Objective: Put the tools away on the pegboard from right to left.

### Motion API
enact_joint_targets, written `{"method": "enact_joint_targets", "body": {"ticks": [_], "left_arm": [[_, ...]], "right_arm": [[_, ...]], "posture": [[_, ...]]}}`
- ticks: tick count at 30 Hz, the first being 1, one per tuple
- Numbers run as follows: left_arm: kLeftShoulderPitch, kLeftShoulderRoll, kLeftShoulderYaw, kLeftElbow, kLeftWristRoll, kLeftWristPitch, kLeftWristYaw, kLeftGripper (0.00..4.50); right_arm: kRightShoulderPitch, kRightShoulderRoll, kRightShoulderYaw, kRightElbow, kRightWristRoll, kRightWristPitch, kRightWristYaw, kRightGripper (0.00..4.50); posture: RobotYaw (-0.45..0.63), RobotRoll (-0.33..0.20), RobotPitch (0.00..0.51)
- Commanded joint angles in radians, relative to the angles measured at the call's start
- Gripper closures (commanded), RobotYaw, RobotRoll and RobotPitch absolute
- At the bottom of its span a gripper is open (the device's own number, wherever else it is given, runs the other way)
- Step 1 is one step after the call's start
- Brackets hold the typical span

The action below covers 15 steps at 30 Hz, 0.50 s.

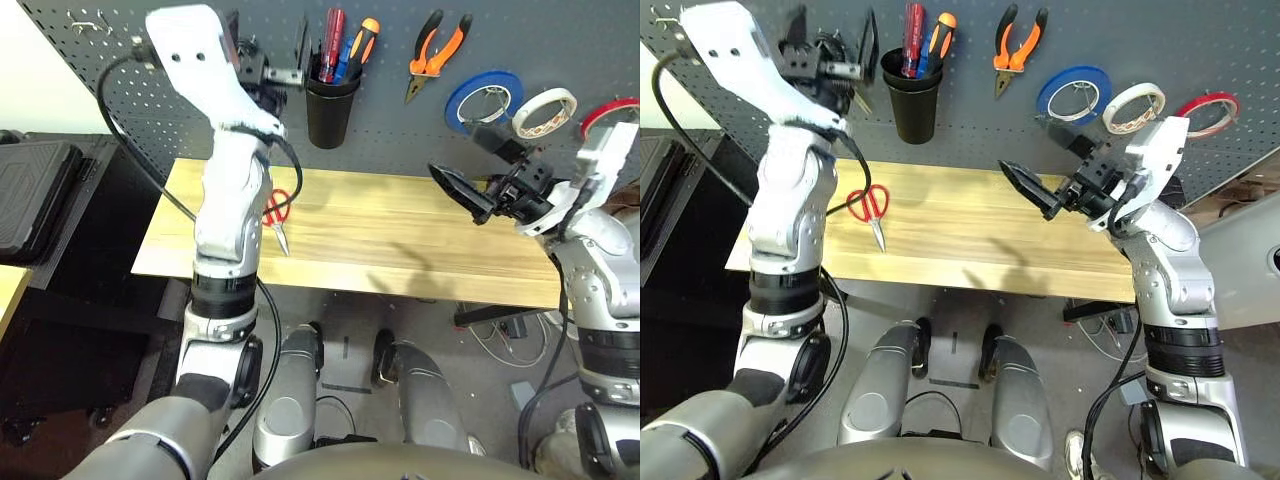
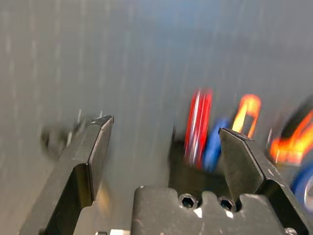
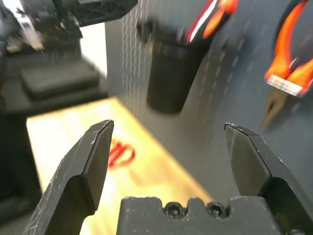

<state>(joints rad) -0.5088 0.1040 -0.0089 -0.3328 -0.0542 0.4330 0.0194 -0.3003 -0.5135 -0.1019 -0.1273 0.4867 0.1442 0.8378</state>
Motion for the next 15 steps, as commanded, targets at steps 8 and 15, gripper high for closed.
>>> {"method": "enact_joint_targets", "body": {"ticks": [8,15], "left_arm": [[0.175,0.009,-0.048,0.077,0.106,0.086,0.022,0.04],[0.185,-0.01,-0.006,0.246,0.117,0.067,0.057,0.04]], "right_arm": [[-0.007,-0.027,0.21,0.049,-0.231,0.158,-0.069,0.0],[-0.023,-0.003,0.288,0.072,-0.31,0.22,-0.09,0.0]], "posture": [[0.2,0.0,0.264],[0.2,0.0,0.276]]}}
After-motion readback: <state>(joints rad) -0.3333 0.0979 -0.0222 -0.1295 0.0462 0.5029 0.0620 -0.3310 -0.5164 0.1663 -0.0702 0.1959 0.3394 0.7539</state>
